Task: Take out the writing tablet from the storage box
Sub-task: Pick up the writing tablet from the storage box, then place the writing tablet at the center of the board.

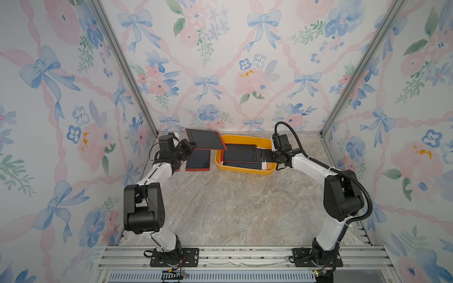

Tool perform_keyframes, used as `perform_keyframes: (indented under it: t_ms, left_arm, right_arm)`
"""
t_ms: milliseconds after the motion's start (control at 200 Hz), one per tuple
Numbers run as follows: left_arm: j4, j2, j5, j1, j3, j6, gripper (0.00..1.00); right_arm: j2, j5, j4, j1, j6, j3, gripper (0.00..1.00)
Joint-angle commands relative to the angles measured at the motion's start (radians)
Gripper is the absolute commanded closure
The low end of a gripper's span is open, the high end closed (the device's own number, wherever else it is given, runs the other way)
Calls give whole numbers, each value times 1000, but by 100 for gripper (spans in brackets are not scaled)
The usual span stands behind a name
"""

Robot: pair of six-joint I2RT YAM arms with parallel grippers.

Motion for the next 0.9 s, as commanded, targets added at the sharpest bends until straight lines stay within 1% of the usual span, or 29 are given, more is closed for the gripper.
perform_keyframes:
  t_ms: [0,175,245,275,340,405,500,620,760,895]
  left_arm:
    - [107,-138,-113,57,-110,-67,100]
    - [80,-328,-215,139,-262,-124,100]
    - [52,-412,-257,187,-311,-142,100]
    - [34,-454,-278,209,-362,-149,100]
    - [-3,-541,-317,257,-416,-164,100]
    - [-54,-613,-337,305,-458,-172,100]
    - [-135,-667,-322,369,-497,-159,100]
    - [-159,-719,-278,435,-564,-170,100]
    - [-261,-800,-249,524,-604,-115,100]
    - [-304,-852,-201,569,-663,-104,100]
  right_arm:
    - [33,-19,17,4,3,3,3]
    - [52,-33,16,3,1,22,3]
    - [56,-35,19,1,1,20,3]
    - [58,-37,19,0,3,21,3]
    - [63,-42,21,-3,3,22,3]
    - [67,-46,23,-7,5,25,3]
    - [76,-54,20,-10,5,36,3]
    - [84,-57,17,-12,3,45,3]
    - [93,-54,14,-17,3,46,3]
    - [113,-55,0,-22,5,74,3]
